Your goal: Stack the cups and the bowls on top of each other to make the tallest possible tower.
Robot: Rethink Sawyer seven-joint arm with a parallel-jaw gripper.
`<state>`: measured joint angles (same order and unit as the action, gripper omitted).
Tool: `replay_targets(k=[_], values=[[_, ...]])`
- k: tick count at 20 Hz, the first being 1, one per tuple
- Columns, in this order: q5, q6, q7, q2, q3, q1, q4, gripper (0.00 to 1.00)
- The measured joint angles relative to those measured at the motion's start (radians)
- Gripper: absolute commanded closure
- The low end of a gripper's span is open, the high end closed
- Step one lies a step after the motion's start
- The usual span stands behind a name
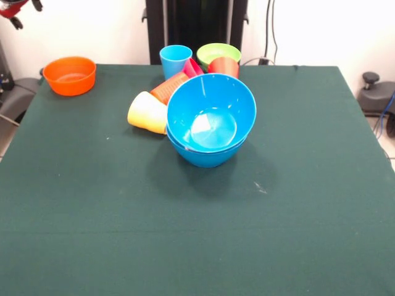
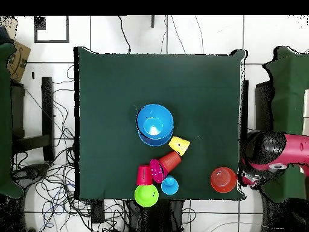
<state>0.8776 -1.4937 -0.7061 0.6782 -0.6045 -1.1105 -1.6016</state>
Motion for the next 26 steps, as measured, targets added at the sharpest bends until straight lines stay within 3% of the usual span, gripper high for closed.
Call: replay_targets(k=[4,12,26], values=[[-0.074,0.000,0.000,0.006,-0.040,-0.075,-0.013,0.00],[-0.135,0.046,0.000,0.011,-0.095,-0.200,-0.033,0.00],[-0.149,0.255,0.000,0.005,-0.170,-0.241,-0.049,0.00]])
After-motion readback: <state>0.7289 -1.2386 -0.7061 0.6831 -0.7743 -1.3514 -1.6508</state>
